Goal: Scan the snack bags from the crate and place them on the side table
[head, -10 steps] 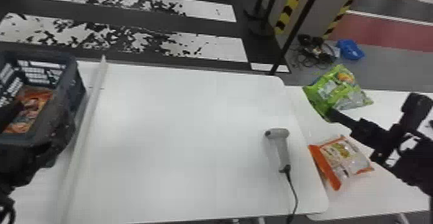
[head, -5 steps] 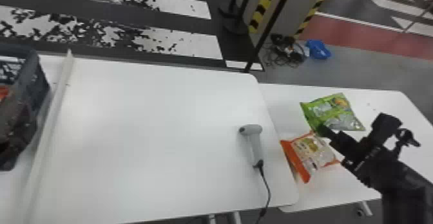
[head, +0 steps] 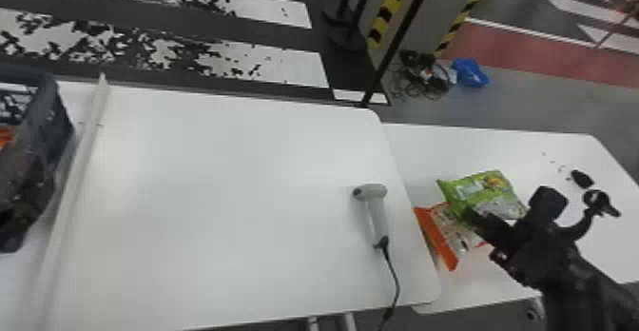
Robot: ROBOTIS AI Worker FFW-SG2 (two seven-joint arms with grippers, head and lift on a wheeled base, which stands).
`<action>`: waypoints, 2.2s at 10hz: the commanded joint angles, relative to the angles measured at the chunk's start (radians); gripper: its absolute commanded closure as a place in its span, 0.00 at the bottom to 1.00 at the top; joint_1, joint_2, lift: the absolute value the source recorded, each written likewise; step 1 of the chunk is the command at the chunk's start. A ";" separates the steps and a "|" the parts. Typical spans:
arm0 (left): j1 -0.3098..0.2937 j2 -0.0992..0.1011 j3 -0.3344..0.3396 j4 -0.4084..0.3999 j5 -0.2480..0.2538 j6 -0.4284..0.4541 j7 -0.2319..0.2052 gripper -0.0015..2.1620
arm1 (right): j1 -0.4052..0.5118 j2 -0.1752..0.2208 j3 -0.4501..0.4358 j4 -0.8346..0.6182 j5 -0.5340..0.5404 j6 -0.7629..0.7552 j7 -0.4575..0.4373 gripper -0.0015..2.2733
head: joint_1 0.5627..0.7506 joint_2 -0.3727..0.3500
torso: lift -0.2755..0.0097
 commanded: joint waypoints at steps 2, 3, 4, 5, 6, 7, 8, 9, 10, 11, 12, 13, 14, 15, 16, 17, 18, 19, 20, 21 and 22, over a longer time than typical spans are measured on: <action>0.000 0.002 0.000 -0.001 0.001 0.000 0.000 0.05 | -0.003 -0.001 0.011 0.003 -0.005 0.009 -0.022 0.02 | 0.70 0.03 | 0.79; 0.000 0.002 0.000 -0.001 0.001 0.000 0.000 0.05 | 0.000 -0.001 0.011 -0.020 -0.009 0.012 -0.022 0.03 | 0.70 0.03 | 0.79; -0.001 0.002 0.000 -0.003 0.001 0.000 0.000 0.05 | 0.024 0.005 0.011 -0.078 -0.017 0.012 -0.022 0.03 | 0.70 0.03 | 0.79; -0.003 0.001 -0.001 -0.003 0.001 0.003 0.001 0.05 | 0.052 0.021 0.011 -0.158 -0.017 0.009 -0.025 0.03 | 0.70 0.03 | 0.79; -0.005 0.001 -0.003 -0.005 0.001 0.006 0.001 0.05 | 0.076 0.041 0.016 -0.246 -0.012 0.006 -0.025 0.03 | 0.70 0.03 | 0.79; -0.006 -0.002 -0.005 -0.005 0.001 0.006 0.001 0.05 | 0.109 0.051 0.040 -0.338 -0.006 0.003 -0.040 0.03 | 0.70 0.03 | 0.79; -0.009 -0.002 -0.006 -0.006 0.001 0.012 0.001 0.05 | 0.147 0.071 0.072 -0.437 0.009 -0.004 -0.051 0.03 | 0.70 0.03 | 0.79; -0.011 -0.004 -0.008 -0.006 -0.002 0.018 0.003 0.05 | 0.184 0.099 0.120 -0.528 0.046 -0.037 -0.054 0.03 | 0.70 0.03 | 0.79; -0.014 -0.005 -0.009 -0.006 -0.004 0.022 0.005 0.05 | 0.214 0.120 0.189 -0.592 0.098 -0.093 -0.072 0.02 | 0.70 0.03 | 0.79; -0.017 -0.007 -0.014 -0.008 -0.005 0.031 0.005 0.05 | 0.230 0.140 0.273 -0.618 0.172 -0.169 -0.081 0.02 | 0.70 0.06 | 0.79; -0.017 -0.008 -0.015 -0.006 -0.007 0.031 0.006 0.05 | 0.251 0.159 0.353 -0.637 0.225 -0.249 -0.100 0.02 | 0.70 0.12 | 0.79; -0.017 -0.008 -0.015 -0.006 -0.010 0.034 0.009 0.05 | 0.273 0.182 0.431 -0.643 0.267 -0.317 -0.115 0.02 | 0.70 0.15 | 0.79; -0.018 -0.010 -0.017 -0.005 -0.010 0.034 0.011 0.05 | 0.300 0.194 0.516 -0.643 0.314 -0.418 -0.144 0.02 | 0.70 0.22 | 0.79; -0.021 -0.010 -0.018 -0.001 -0.011 0.037 0.012 0.05 | 0.328 0.208 0.592 -0.641 0.359 -0.507 -0.176 0.02 | 0.70 0.30 | 0.79; -0.025 -0.012 -0.021 0.003 -0.011 0.037 0.014 0.05 | 0.354 0.209 0.655 -0.637 0.376 -0.596 -0.207 0.02 | 0.70 0.37 | 0.79; -0.028 -0.012 -0.023 0.005 -0.011 0.043 0.017 0.05 | 0.379 0.211 0.709 -0.626 0.405 -0.679 -0.246 0.02 | 0.70 0.43 | 0.79; -0.029 -0.010 -0.026 0.008 -0.011 0.046 0.018 0.05 | 0.395 0.222 0.749 -0.603 0.443 -0.752 -0.281 0.02 | 0.70 0.45 | 0.79; -0.029 -0.010 -0.026 0.012 -0.013 0.049 0.018 0.05 | 0.408 0.234 0.778 -0.582 0.446 -0.798 -0.290 0.02 | 0.70 0.49 | 0.79; -0.029 -0.012 -0.026 0.014 -0.014 0.049 0.020 0.05 | 0.420 0.248 0.798 -0.559 0.446 -0.847 -0.295 0.02 | 0.70 0.53 | 0.79; -0.029 -0.012 -0.028 0.017 -0.016 0.046 0.020 0.05 | 0.422 0.252 0.816 -0.536 0.446 -0.878 -0.307 0.02 | 0.70 0.56 | 0.79; -0.029 -0.013 -0.028 0.020 -0.016 0.046 0.021 0.05 | 0.429 0.257 0.827 -0.519 0.446 -0.909 -0.321 0.02 | 0.70 0.58 | 0.79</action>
